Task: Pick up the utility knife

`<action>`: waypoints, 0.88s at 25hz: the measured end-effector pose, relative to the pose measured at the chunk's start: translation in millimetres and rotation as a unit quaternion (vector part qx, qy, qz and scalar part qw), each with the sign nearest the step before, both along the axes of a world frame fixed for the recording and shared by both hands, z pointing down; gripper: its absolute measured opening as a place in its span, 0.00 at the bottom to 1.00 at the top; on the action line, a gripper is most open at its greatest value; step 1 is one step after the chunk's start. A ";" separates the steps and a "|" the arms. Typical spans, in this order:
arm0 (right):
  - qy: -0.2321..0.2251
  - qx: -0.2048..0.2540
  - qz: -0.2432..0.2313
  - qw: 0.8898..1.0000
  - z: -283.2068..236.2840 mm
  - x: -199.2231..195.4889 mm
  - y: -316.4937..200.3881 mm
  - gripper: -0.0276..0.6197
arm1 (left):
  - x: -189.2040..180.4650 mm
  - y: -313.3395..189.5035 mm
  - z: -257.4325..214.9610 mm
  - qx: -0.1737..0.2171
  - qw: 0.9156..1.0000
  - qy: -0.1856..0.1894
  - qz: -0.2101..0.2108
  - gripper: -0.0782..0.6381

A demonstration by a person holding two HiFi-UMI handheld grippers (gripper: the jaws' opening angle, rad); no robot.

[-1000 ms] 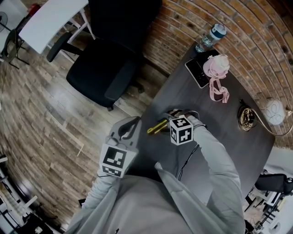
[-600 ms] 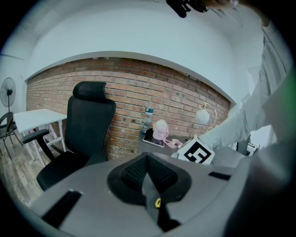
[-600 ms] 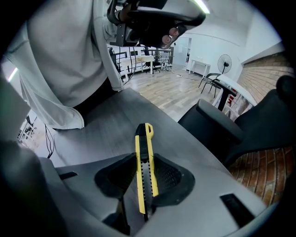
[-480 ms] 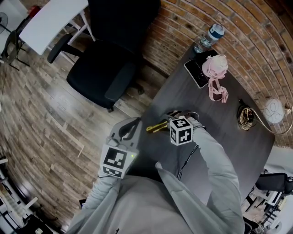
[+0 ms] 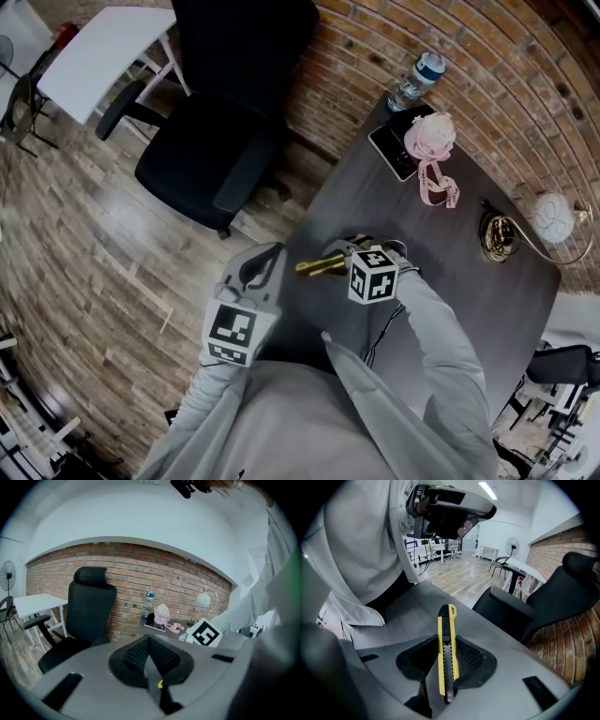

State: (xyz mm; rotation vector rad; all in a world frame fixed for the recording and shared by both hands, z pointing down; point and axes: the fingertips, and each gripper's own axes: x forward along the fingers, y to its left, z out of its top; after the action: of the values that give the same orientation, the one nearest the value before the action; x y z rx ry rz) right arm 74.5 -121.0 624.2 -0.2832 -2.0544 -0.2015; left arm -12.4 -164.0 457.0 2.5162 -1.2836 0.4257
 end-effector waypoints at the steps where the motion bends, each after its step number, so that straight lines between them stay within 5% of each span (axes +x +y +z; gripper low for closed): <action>1: -0.006 0.003 0.010 1.000 -4.5 -0.6 -0.8 0.24 | 0.3 0.9 -2.1 0.003 1.000 0.000 0.002 0.13; 12: -0.067 0.044 0.130 0.988 -63.4 8.6 -1.2 0.24 | 1.8 10.6 -26.1 0.031 0.999 0.011 0.024 0.13; 22: -0.158 0.108 0.286 0.939 -128.6 44.3 7.3 0.24 | 30.5 23.3 -52.3 0.057 0.994 0.024 0.089 0.13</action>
State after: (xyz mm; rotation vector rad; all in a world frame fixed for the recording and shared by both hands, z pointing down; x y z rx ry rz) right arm 118.9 -113.7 495.6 0.5136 -2.3115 -0.1149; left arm 18.1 -140.7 404.8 2.7321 -1.0983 0.3357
